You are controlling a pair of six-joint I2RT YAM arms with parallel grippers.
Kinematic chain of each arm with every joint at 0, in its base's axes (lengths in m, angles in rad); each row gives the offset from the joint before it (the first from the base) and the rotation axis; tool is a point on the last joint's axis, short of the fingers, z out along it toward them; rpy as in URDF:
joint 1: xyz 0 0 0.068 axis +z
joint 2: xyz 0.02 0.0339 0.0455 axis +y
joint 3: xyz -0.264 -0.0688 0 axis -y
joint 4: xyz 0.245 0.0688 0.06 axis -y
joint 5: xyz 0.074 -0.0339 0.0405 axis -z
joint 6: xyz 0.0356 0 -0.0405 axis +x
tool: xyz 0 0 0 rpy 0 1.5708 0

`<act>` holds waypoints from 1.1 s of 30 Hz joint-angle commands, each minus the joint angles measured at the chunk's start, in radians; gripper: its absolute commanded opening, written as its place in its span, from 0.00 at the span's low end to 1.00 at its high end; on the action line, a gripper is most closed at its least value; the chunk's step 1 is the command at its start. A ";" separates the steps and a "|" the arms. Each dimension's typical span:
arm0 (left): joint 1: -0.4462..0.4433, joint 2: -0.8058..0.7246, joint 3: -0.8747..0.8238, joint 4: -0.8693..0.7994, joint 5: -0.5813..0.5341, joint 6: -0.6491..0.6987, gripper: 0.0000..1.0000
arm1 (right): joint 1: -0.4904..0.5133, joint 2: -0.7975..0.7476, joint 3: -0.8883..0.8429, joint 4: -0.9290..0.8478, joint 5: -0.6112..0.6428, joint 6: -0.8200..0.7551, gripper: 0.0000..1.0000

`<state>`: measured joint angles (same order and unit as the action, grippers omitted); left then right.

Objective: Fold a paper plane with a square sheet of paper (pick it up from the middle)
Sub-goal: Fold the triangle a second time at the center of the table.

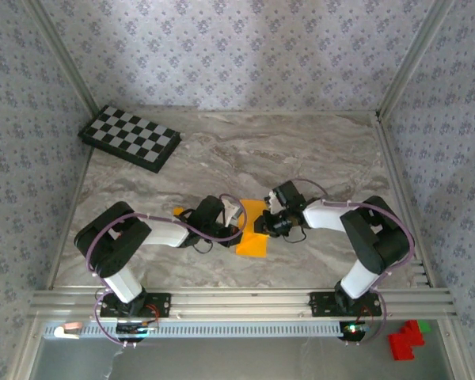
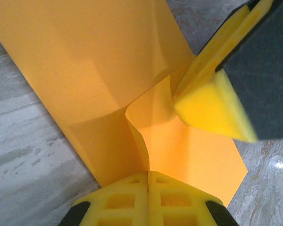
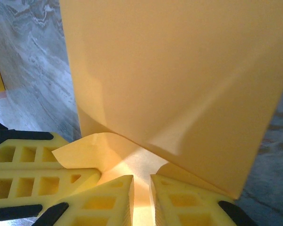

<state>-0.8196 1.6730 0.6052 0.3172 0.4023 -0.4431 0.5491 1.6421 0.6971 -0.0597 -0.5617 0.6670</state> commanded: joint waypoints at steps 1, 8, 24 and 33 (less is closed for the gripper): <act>-0.015 0.085 -0.032 -0.132 -0.091 0.026 0.00 | -0.053 0.010 -0.028 -0.083 0.095 -0.030 0.20; -0.015 0.084 -0.033 -0.133 -0.094 0.026 0.00 | -0.090 -0.086 -0.023 -0.129 0.095 -0.077 0.20; -0.016 0.088 -0.029 -0.132 -0.091 0.026 0.00 | 0.078 0.009 0.059 -0.010 0.059 0.019 0.20; -0.016 0.088 -0.029 -0.132 -0.089 0.027 0.00 | 0.051 0.042 0.016 -0.019 0.065 -0.006 0.20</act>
<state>-0.8204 1.6760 0.6071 0.3176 0.4004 -0.4423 0.6102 1.6562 0.7345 -0.0654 -0.5121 0.6693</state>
